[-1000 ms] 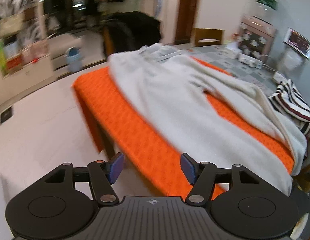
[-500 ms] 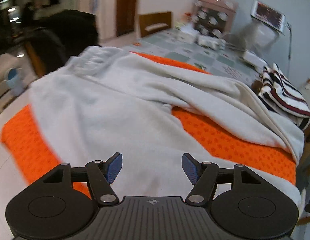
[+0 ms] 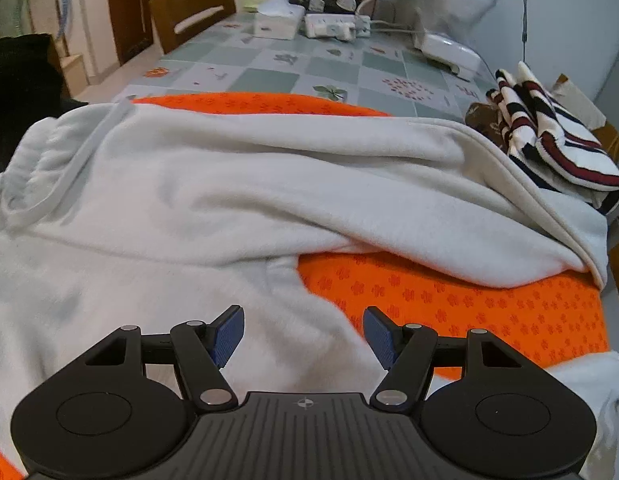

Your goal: Fold clothes

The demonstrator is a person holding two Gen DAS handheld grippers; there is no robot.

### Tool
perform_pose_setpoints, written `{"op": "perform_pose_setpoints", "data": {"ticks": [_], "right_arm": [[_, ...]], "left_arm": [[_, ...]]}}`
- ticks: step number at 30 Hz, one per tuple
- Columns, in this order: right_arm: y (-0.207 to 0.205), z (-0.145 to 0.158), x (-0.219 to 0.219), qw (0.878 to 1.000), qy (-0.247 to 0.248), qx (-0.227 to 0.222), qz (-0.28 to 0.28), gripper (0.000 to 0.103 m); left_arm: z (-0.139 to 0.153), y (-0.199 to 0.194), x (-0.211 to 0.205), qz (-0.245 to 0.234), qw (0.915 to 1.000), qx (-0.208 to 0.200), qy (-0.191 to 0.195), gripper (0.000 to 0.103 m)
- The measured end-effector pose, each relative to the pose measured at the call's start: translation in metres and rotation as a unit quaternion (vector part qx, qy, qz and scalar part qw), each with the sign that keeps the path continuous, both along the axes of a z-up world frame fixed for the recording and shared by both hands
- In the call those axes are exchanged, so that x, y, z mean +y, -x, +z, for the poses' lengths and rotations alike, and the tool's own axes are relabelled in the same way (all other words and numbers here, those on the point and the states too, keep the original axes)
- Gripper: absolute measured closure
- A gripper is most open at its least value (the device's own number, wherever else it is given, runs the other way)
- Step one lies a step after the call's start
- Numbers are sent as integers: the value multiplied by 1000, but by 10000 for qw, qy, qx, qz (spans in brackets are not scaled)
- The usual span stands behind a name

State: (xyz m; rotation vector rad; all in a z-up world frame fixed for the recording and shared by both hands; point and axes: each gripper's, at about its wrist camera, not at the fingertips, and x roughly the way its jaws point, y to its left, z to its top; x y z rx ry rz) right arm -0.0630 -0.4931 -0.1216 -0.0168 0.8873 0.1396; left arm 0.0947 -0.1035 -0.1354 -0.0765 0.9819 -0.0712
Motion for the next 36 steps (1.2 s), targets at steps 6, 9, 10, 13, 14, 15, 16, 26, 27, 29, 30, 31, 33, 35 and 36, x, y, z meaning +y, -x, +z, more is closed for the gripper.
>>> {"op": "perform_pose_setpoints", "data": {"ticks": [6,9,10,13,14,15,16,26,27,29,30,31,33,35,36], "right_arm": [[-6,-8,-6,9998,112,156,-65,55],[-15,-13,-14,9996,60,248,123,54],[-19,-15,-15,9993,13,284,257,51],[-32,-21,-13,9965,15,357,750,47],[-37,-23,-10,9949,50,380,938,47],[-41,-26,-7,9930,112,387,1113,47],[-45,-27,-3,9910,188,380,1272,48],[-20,-1,-10,9771,-48,530,2062,98],[-14,2,-12,9759,-97,587,2098,98],[-2,4,-15,9733,-227,743,2160,98],[2,1,-15,9717,-292,835,2190,98],[4,-2,-15,9711,-322,887,2192,97],[5,-7,-15,9708,-412,982,2149,94],[2,-6,-19,9726,-514,986,2041,92],[2,-3,-23,9740,-578,924,1988,86]], "left_arm": [[-12,-29,-15,24,9986,450,-264,35],[-21,-34,-24,80,9965,697,-460,41],[-23,-35,-26,86,9957,770,-516,49],[-31,-37,-35,64,9930,883,-782,78],[-30,-38,-35,126,9930,852,-809,82],[-28,-38,-34,198,9938,798,-754,90],[-25,-39,-32,277,9944,738,-698,96],[-2,-51,-17,1249,9911,52,-456,98],[-1,-53,-16,1336,9900,21,-457,98],[-2,-57,-12,1530,9873,-32,-437,98],[-2,-59,-12,1605,9858,-78,-486,101],[-2,-61,-12,1671,9842,-137,-570,101],[1,-65,-9,1731,9823,-213,-691,101],[5,-69,-1,1729,9830,-161,-595,101],[7,-70,1,1672,9842,-138,-565,100]]}}
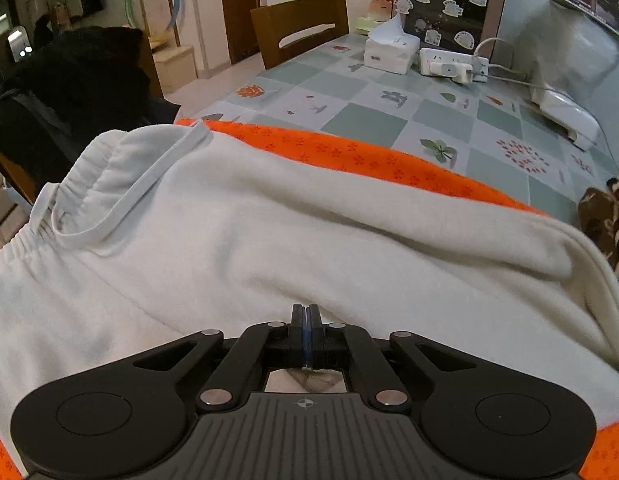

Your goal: Fold clothes

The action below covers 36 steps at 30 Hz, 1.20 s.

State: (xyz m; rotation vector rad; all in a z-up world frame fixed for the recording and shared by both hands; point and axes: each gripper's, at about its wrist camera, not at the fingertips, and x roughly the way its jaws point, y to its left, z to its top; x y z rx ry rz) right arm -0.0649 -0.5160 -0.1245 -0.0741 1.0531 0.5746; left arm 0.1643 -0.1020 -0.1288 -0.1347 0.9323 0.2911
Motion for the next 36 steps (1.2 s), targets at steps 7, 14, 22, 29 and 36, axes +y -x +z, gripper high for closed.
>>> {"op": "perform_pose_setpoints", "data": {"ticks": [7,14,22,29,36], "right_arm": [[-16,16,-50,9974,116,-362,-614,77],[-51,-15,-72,9985,378,-125,373,57],[-84,-44,-64,9893,-32,314,1425,58],[-78,-45,-63,9901,11,254,1382,85],[-65,-2,-79,9968,163,-166,761,92]], "left_arm": [[1,9,-3,-515,9962,573,404,82],[-7,7,-24,-547,9905,918,868,33],[-33,-13,-53,-655,9858,1437,576,31],[-41,-9,-63,-667,9890,1318,101,99],[-33,6,-44,-281,9966,717,275,98]]}}
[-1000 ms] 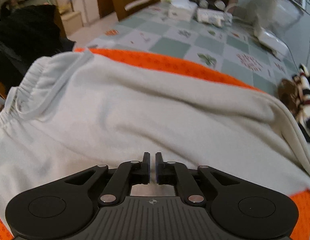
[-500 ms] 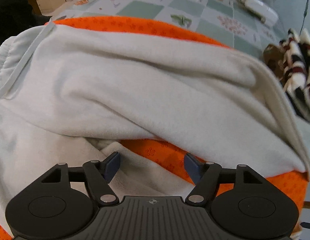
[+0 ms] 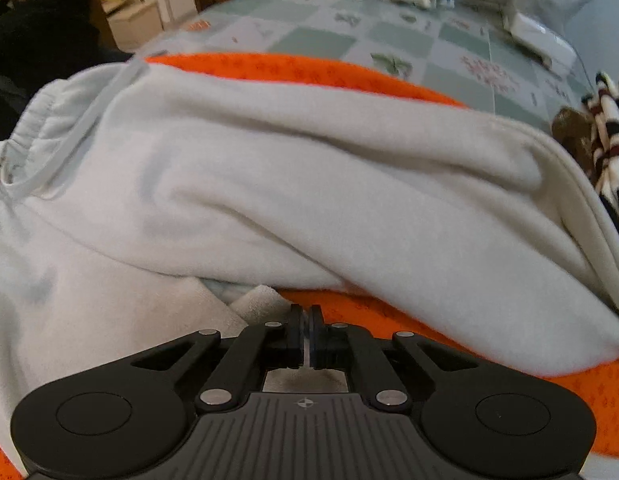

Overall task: Fold clothes
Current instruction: 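Open both tools and smooth the grey pants over the tablecloth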

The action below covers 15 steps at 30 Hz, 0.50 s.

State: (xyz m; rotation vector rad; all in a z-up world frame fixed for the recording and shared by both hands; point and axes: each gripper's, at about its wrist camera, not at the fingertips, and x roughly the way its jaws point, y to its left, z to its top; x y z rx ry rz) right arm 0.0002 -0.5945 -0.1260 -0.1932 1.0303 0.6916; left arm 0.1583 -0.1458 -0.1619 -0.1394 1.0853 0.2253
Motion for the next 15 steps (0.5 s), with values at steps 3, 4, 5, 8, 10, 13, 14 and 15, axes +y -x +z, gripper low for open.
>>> {"op": "perform_pose_setpoints", "data": {"ticks": [3,4,5,8,10,13,14,15], "right_arm": [[-20,12,-1,9992,45,-237,-325,92],[-28,11,1,9988,108,-275,-389,92],[-36,8,4,9983,195,-312,-458,91],[-57,-18,18,9935,753,-421,-747,82],[-61,-24,18,9891,923,-554,-1001,78],[-58,-21,12,9867,768,-551,-1322,78],[-55,-18,10,9861,667,-547,-1419,78],[-51,-15,8,9854,575,-543,-1510,78]], "left_arm": [[0,-1,6,137,9996,-232,9,98],[-1,-2,9,176,9995,-261,59,98],[-2,-3,12,195,9994,-251,137,97],[4,-5,20,188,9987,-284,381,94],[15,0,26,125,9977,-390,546,82],[36,16,41,159,9959,-617,644,54],[43,24,49,198,9951,-721,646,51],[48,31,55,239,9943,-795,664,48]]}}
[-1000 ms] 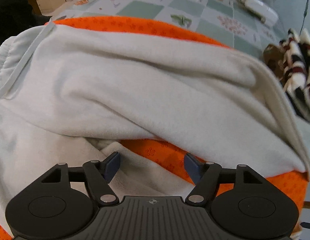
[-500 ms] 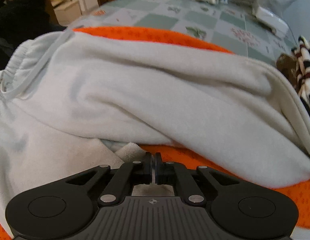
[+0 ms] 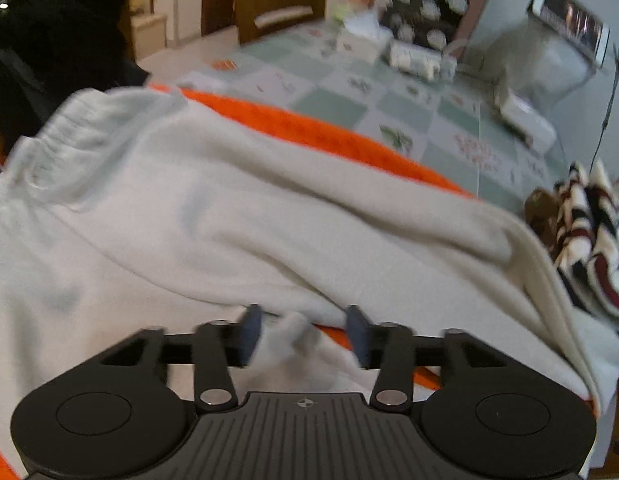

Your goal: Fold clothes

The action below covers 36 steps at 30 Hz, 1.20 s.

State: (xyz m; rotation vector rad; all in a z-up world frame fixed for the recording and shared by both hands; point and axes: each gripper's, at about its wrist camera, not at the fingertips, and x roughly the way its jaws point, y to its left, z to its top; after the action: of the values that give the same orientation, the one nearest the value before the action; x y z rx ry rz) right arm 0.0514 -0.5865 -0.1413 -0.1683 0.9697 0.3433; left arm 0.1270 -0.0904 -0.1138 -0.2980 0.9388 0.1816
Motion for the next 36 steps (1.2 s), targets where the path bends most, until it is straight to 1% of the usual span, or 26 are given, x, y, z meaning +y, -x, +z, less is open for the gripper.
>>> {"op": "perform_pose_setpoints", "data": {"ticks": [3,5,6,7,9,14,18,21,24,27,29,30,31,32,33,34,36], "right_arm": [[19,12,-2,9994,-203,7,-270,75],[32,20,-1,9983,-347,7,-467,73],[40,25,0,9976,-408,-1,-553,71],[49,29,3,9972,-409,-22,-624,67],[66,37,10,9961,-437,-51,-764,64],[109,46,39,9908,-492,127,-1254,63],[143,39,66,9786,-777,343,-1873,63],[169,30,86,9644,-995,410,-2415,63],[193,21,105,9480,-1144,419,-2940,63],[216,11,122,9305,-1286,398,-3407,63],[231,5,132,9169,-1417,349,-3715,63],[237,2,137,9101,-1490,323,-3854,63],[243,0,139,9028,-1579,288,-3989,63],[249,-4,141,8929,-1707,223,-4161,63],[253,-7,144,8832,-1815,152,-4321,63],[257,-11,145,8722,-1921,93,-4498,61],[265,-20,145,8476,-2131,11,-4860,61]], "left_arm": [[13,21,25,161,9998,-73,49,47],[18,36,43,262,9996,-98,10,45],[20,44,52,301,9995,-113,-21,43],[20,52,60,347,9993,-138,-50,42],[20,70,80,425,9989,-176,-110,41],[9,112,127,559,9978,-155,-331,42],[5,137,176,969,9946,-182,-332,42],[2,146,218,1272,9913,-218,-243,42],[-6,145,252,1416,9897,-184,-134,42],[-17,141,279,1423,9895,-143,190,42],[-26,136,289,1375,9895,-59,453,44],[-31,133,292,1343,9893,-14,575,46],[-35,130,294,1305,9893,26,657,53],[-38,127,295,1249,9895,54,721,58],[-39,124,295,1172,9903,62,747,73],[-40,121,294,1097,9914,61,717,84],[-40,117,292,1035,9925,52,648,88]]}}
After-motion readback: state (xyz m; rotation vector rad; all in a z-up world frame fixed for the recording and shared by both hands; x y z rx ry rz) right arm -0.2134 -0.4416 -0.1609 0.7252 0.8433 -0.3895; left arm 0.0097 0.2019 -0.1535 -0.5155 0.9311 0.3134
